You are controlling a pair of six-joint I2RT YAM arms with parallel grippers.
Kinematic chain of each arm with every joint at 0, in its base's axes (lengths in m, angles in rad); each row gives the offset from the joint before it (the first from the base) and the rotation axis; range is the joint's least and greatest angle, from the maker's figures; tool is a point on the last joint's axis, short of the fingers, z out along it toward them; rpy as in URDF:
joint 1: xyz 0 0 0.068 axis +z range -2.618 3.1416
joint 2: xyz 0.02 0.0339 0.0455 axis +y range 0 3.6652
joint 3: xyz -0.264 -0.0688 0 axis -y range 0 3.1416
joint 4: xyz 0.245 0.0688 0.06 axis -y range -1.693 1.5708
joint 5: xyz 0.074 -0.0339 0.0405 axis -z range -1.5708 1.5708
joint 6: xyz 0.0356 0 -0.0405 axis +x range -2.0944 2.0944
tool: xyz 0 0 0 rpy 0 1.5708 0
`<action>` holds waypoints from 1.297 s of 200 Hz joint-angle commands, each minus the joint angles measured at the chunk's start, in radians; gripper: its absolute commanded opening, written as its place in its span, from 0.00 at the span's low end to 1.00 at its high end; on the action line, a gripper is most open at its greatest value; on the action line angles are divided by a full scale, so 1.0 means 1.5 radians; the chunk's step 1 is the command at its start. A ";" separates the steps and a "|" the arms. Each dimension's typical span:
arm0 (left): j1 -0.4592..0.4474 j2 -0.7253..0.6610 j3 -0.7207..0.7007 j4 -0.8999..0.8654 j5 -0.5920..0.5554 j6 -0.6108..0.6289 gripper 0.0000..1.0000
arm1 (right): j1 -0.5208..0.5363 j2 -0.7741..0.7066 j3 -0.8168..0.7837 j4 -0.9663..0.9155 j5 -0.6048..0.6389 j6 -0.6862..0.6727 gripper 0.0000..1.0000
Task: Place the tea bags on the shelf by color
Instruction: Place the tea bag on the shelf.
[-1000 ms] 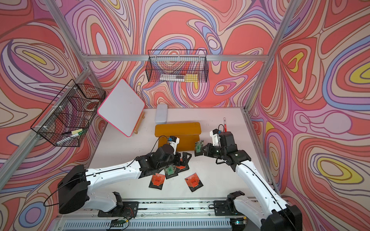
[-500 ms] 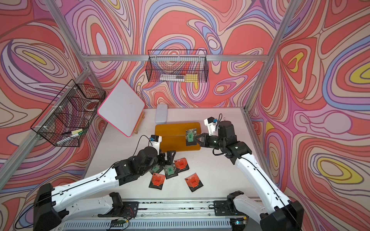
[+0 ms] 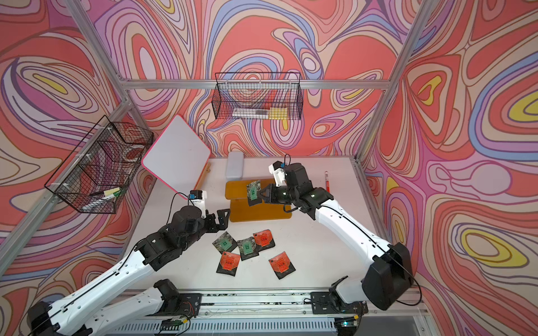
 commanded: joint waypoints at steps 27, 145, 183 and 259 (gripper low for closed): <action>0.064 -0.008 -0.018 -0.005 0.061 0.032 0.99 | 0.028 0.076 0.065 0.026 0.043 0.025 0.00; 0.185 0.135 0.026 0.081 0.099 0.025 0.99 | 0.036 0.269 0.235 0.019 -0.009 0.079 0.00; 0.213 0.156 0.025 0.105 0.106 0.024 0.99 | 0.037 0.310 0.274 0.000 -0.016 0.096 0.00; 0.223 0.186 0.024 0.125 0.104 0.035 0.99 | 0.037 0.362 0.315 -0.038 -0.024 0.133 0.00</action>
